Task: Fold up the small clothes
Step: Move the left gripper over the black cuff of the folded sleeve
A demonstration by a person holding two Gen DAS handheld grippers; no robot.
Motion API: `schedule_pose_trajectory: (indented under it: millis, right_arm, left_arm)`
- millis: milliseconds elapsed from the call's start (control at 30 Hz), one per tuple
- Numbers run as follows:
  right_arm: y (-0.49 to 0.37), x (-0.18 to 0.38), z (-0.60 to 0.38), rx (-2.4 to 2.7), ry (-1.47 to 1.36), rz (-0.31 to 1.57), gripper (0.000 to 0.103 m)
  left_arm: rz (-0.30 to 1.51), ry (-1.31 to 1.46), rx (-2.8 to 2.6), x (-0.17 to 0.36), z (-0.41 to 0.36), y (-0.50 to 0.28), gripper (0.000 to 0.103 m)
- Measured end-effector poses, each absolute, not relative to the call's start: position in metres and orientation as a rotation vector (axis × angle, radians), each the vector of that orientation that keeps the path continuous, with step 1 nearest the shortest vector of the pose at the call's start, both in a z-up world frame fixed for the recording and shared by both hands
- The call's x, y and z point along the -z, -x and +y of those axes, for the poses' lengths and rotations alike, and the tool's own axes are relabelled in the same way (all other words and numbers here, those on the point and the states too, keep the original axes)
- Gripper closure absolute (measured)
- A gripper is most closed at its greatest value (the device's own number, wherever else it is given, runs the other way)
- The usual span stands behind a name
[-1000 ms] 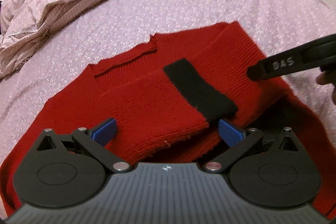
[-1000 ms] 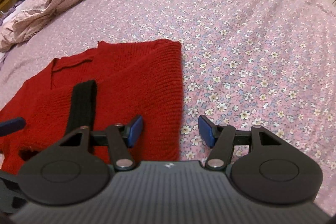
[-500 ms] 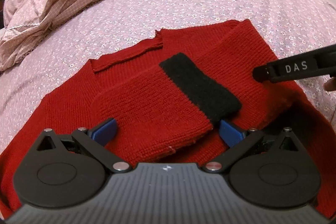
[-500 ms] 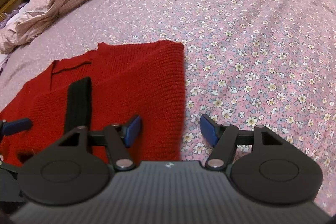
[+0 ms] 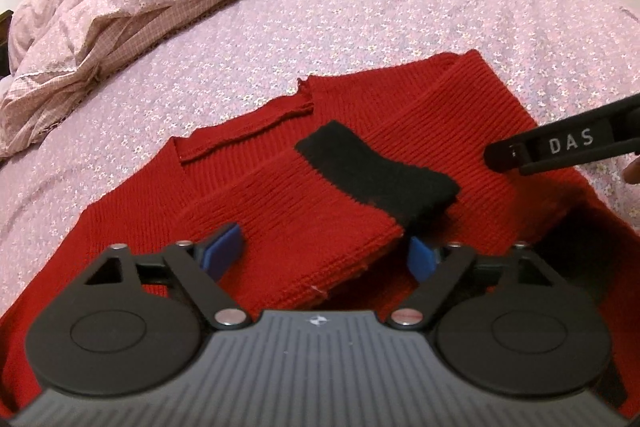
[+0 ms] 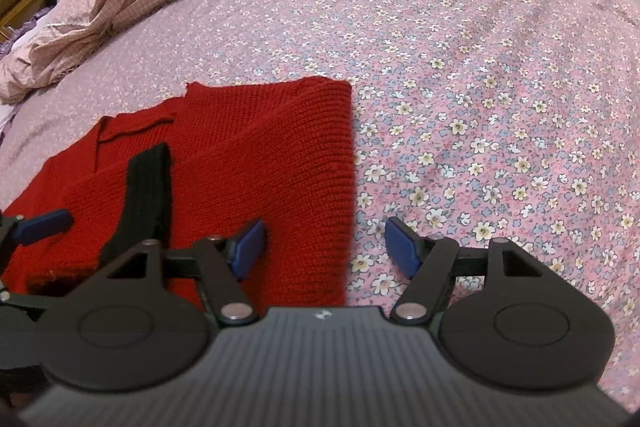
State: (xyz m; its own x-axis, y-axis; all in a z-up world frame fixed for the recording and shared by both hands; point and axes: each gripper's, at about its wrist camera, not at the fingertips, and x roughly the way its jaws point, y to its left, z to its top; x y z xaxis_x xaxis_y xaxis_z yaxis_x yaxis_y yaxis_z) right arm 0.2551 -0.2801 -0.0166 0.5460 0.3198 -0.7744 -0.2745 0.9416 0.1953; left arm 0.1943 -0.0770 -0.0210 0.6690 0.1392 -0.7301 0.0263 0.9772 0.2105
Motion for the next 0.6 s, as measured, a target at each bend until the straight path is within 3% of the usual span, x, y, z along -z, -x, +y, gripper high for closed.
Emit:
schedule_pose_trajectory:
  millis: [200,300,400,600]
  right_arm:
    - [-0.255,0.017,-0.280,-0.351,-0.057,0.926,0.033]
    - [-0.255,0.017,-0.280,-0.350,-0.057,0.926,0.033]
    - [-0.255,0.016,-0.280,-0.347,-0.055,0.927,0.033]
    - [-0.255,0.013,-0.280,-0.340,-0.065,0.936,0.033]
  left_arm:
    - [0.822,-0.190,-0.112,0.014,-0.069,-0.190,0.053]
    - [0.815,-0.128,-0.144,0.009,-0.055,-0.186,0.063]
    - [0.793,-0.083,-0.184,0.000,-0.041,-0.179,0.070]
    - [0.740,-0.012,-0.289,-0.019,-0.004,-0.157,0.071]
